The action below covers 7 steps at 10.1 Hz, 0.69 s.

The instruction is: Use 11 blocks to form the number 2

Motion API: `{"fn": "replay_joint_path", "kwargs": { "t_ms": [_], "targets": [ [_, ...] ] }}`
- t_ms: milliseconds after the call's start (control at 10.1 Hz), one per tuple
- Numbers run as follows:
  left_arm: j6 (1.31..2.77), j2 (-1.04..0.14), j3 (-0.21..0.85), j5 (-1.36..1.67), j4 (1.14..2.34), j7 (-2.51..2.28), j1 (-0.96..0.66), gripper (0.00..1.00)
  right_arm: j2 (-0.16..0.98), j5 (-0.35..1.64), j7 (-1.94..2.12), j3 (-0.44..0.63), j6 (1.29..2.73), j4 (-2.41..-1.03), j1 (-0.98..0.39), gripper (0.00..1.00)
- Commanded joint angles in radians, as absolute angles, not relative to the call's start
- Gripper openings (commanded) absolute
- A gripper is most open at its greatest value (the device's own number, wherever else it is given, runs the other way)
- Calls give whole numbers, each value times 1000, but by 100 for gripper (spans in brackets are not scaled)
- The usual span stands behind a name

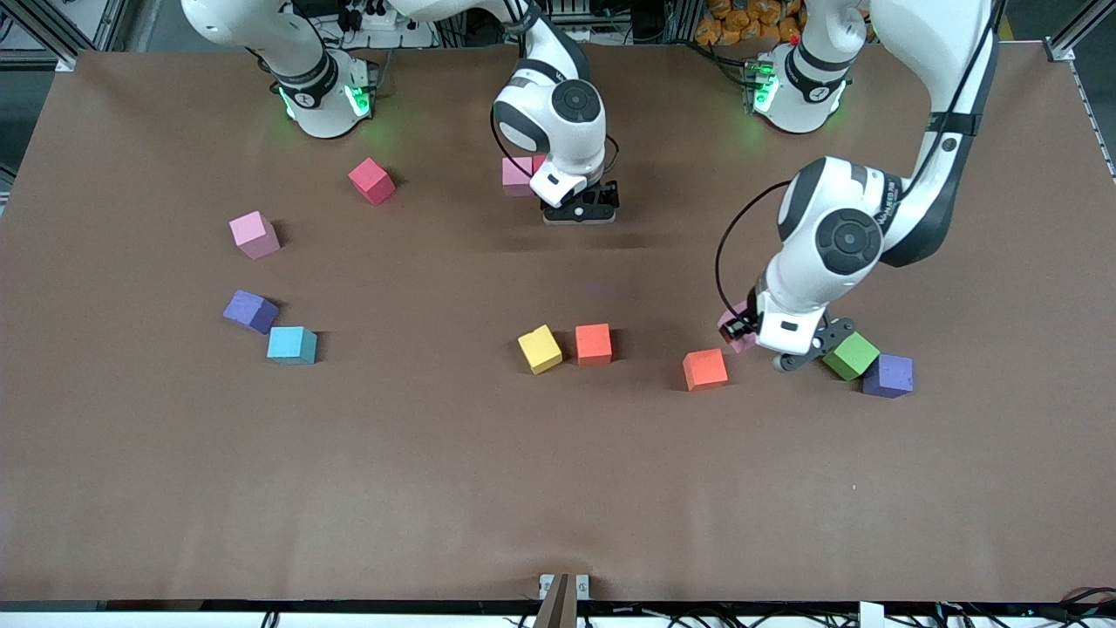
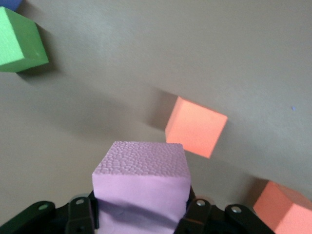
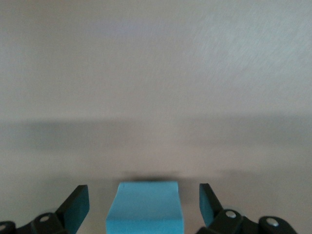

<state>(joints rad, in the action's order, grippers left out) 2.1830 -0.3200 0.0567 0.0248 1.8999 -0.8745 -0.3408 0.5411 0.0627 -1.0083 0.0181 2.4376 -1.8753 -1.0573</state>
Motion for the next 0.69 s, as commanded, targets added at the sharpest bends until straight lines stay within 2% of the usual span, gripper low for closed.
{"fn": "replay_joint_path", "kwargs": {
  "t_ms": [0, 198, 595],
  "targets": [
    [2155, -290, 75, 5, 1910, -867, -342, 9, 465, 11, -990, 14, 2428, -1891, -970, 100],
    [2145, -282, 95, 5, 1910, -870, -344, 8, 416, 11, -857, -4, 2407, -1890, -825, 100],
    [2145, -296, 155, 5, 1913, -876, -376, 8, 436, 12, -547, -3, 2393, -1813, -593, 100]
  ]
}}
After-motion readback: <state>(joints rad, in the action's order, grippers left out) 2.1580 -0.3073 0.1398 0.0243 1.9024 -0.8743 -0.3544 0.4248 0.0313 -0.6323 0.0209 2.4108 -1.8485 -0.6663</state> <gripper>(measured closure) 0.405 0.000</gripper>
